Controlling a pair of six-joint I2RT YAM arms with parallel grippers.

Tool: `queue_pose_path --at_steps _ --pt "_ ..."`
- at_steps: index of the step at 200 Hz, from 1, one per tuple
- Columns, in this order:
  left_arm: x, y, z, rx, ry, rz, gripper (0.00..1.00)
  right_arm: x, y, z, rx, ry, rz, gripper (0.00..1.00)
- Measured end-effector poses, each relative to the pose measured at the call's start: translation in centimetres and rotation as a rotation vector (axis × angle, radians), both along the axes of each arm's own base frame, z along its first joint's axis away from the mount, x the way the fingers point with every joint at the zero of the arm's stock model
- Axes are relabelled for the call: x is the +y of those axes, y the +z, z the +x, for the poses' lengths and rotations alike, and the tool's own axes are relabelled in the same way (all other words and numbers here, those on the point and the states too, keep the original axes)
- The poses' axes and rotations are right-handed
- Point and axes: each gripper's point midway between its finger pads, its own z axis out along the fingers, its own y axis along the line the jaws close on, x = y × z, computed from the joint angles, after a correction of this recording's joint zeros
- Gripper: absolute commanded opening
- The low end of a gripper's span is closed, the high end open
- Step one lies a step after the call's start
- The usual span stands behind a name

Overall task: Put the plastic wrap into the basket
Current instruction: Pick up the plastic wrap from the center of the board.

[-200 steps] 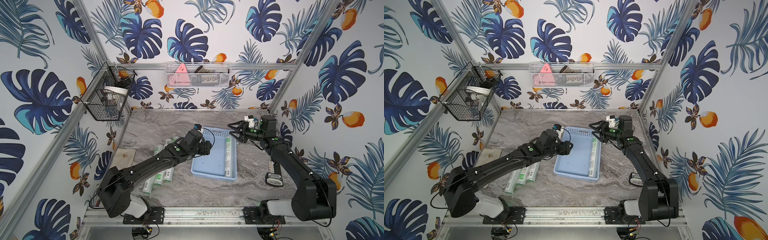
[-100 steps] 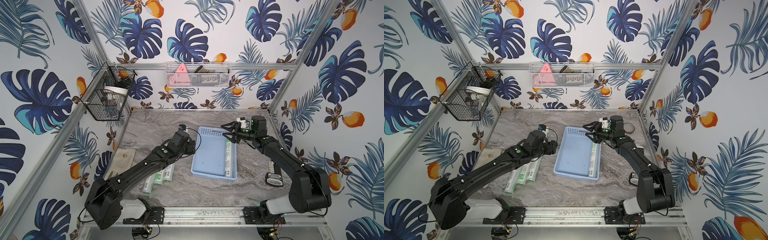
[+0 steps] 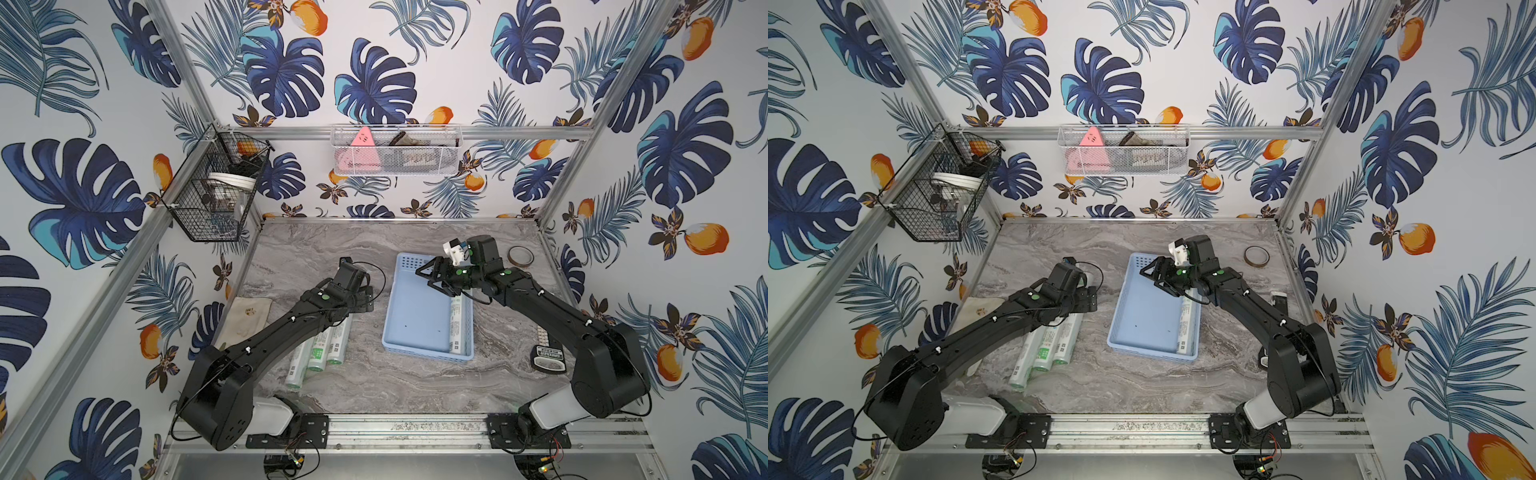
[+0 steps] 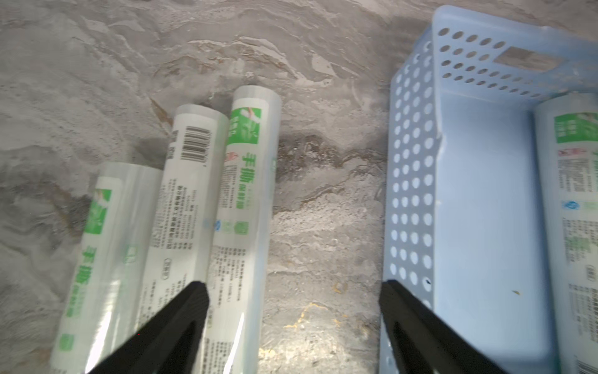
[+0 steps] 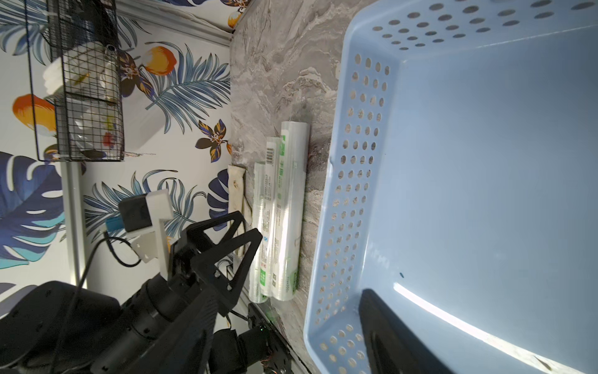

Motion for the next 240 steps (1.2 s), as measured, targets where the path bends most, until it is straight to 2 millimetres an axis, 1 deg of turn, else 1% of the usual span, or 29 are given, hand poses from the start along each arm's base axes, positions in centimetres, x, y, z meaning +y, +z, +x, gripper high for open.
queue_pose_path --at_steps 24,47,58,67,77,97,112,133,153,177,197,240 --pt "1.5 -0.7 -0.3 0.024 0.045 0.025 0.99 0.3 -0.9 -0.6 -0.002 0.023 -0.060 0.74" --pt "2.2 -1.9 -0.8 0.072 0.082 -0.040 0.99 0.8 -0.4 -0.7 -0.040 0.038 -0.097 0.75" --pt "1.9 -1.9 -1.1 0.074 0.071 -0.068 0.98 0.8 -0.4 -0.8 -0.047 0.041 -0.112 0.75" --pt "1.3 -1.8 -1.2 0.077 0.049 -0.104 0.92 0.8 -0.6 -0.9 -0.043 0.041 -0.123 0.75" --pt "1.0 -1.9 -1.1 0.079 0.040 -0.117 0.88 0.6 -0.8 -0.9 -0.039 0.038 -0.133 0.75" --pt "1.1 -2.4 -0.8 0.088 0.046 -0.113 0.82 0.3 -1.1 -1.0 -0.027 0.027 -0.150 0.75" --pt "1.1 -3.0 -0.6 0.099 0.047 -0.107 0.80 0.2 -1.0 -1.0 -0.021 0.024 -0.158 0.75" --pt "1.6 -3.9 -0.5 0.112 0.064 -0.071 0.76 0.8 -0.6 -1.5 -0.030 0.041 -0.169 0.76" --pt "1.6 -4.5 -0.2 0.125 0.069 -0.059 0.72 0.9 -0.4 -2.1 -0.032 0.048 -0.175 0.76" --pt "1.7 -5.7 -0.1 0.158 0.075 -0.038 0.69 0.5 -0.7 -2.3 -0.033 0.037 -0.189 0.77" --pt "1.7 -6.1 0.2 0.166 0.078 -0.029 0.69 0.5 -0.9 -2.4 -0.025 0.039 -0.194 0.77" --pt "1.9 -7.1 0.2 0.188 0.082 -0.007 0.66 0.6 -1.5 -2.2 -0.012 0.038 -0.207 0.77"
